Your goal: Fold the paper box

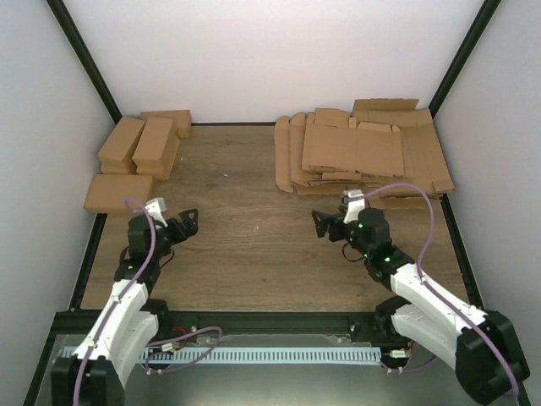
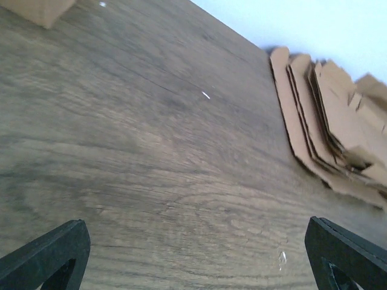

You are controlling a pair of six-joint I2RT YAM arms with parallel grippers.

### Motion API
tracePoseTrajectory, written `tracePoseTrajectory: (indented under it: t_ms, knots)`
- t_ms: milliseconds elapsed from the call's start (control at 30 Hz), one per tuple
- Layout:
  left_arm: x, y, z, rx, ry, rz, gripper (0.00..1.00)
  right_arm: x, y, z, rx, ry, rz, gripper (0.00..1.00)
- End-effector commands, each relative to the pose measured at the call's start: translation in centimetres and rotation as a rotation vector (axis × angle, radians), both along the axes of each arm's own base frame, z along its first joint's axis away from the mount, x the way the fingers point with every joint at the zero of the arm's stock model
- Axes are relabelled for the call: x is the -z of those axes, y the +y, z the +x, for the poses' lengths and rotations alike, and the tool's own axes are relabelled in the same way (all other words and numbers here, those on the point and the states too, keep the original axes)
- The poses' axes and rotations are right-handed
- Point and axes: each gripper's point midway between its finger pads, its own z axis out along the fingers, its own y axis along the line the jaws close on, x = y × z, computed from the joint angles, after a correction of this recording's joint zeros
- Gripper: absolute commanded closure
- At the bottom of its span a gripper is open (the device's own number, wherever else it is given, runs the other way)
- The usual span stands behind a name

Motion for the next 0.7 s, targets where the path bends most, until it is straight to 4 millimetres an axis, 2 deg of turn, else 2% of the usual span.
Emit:
tracePoseTrajectory:
  t_ms: [0,200,367,467,567,667]
  knots:
    - [-1.4,-1.5,1.6,0.088,-0.101,0.165,0.00,-0.1,-1.8,0.7,-0.011,0.004,0.147,0.00]
    - [-0.6,-1.4,2.3,0.106,-0.097,0.227,0.00,1.6,-6.5,1.3,0.162,-0.025,0.118,0.00]
    - [0.7,-1.0,1.5,0.077,-0.108,0.205,0.00,2.5,-9.7,0.7,0.358,-0.047,0.163,0.00]
    - [0.8,-0.8,1.2,0.062,-0.122,0.197,0.00,1.9,-9.6,0.5,0.342,-0.083,0.169,0.00]
    - [1.2,-0.9,1.0,0.065,-0.124,0.186,0.00,2.3,-9.9,0.7,0.364,-0.068,0.169,0.00]
    - [1.2,-1.0,0.9,0.068,-0.127,0.182,0.00,2.2,-9.0,0.9,0.313,-0.067,0.161,0.00]
